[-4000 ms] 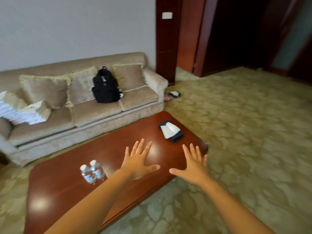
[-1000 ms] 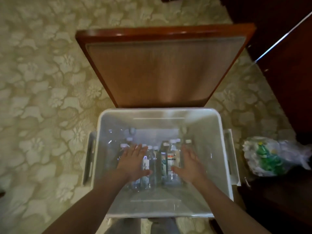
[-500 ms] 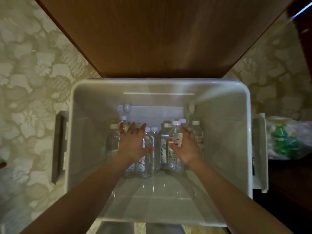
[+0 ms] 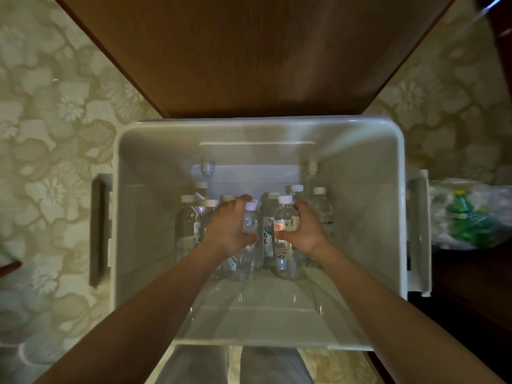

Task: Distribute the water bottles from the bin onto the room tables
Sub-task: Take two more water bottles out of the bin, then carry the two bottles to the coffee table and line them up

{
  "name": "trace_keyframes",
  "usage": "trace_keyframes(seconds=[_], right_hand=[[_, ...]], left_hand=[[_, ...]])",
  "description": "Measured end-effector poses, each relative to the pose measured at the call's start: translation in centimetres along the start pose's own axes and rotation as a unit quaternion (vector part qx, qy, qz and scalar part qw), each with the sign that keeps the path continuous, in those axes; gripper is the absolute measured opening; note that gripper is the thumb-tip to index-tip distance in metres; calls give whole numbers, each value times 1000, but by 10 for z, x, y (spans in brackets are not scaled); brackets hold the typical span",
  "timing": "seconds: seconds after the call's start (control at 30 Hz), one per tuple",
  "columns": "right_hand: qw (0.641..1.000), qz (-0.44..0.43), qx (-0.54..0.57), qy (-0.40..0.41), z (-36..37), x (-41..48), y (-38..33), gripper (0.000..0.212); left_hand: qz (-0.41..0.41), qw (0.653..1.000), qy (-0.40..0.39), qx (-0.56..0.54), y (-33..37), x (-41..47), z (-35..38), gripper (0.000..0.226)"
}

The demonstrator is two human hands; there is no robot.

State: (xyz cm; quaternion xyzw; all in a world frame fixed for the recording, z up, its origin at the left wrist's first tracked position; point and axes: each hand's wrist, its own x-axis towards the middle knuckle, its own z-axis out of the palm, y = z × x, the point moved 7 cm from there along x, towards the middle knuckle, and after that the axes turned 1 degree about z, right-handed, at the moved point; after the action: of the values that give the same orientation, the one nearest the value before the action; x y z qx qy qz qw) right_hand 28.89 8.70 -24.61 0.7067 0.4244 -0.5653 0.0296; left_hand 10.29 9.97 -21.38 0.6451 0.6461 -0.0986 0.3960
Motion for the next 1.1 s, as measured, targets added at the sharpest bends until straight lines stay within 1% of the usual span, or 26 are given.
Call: trace_keyframes(seconds=[0.07,0.23,0.3,0.4,0.53,0.6,0.8,0.93,1.03,1.1], right_hand=[[1000,-5,3,-2,4,-7,7,85],[996,-8,86,21,-12,-24,11,79],[994,-19,104,26,-18,-31,13,73],[991,-41,123,37,-22,-45,8,71],[983,-65,164,48,-30,-68,-9,67],[979,-81,184,45,-35,-79,-23,67],[971,-129,202,18,-44,-112,-75,65],[966,-162,199,-13,-41,-139,-111,63],[963,-198,178,-35,-29,-169,-147,61],[960,-217,169,-54,-17,-188,-167,62]], left_hand=[[1,996,-20,-88,4,-10,2,85],[-5,984,-8,-175,2,-23,-4,85],[7,983,7,-185,2,-29,-8,85],[16,984,19,-176,5,-42,-11,82],[35,972,52,-226,8,-59,-24,83],[26,958,71,-275,7,-69,-39,85],[3,896,120,-428,-5,-113,-89,99],[5,876,151,-457,-16,-142,-115,102],[3,847,207,-489,-31,-181,-140,95],[3,831,229,-507,-42,-209,-150,95]])
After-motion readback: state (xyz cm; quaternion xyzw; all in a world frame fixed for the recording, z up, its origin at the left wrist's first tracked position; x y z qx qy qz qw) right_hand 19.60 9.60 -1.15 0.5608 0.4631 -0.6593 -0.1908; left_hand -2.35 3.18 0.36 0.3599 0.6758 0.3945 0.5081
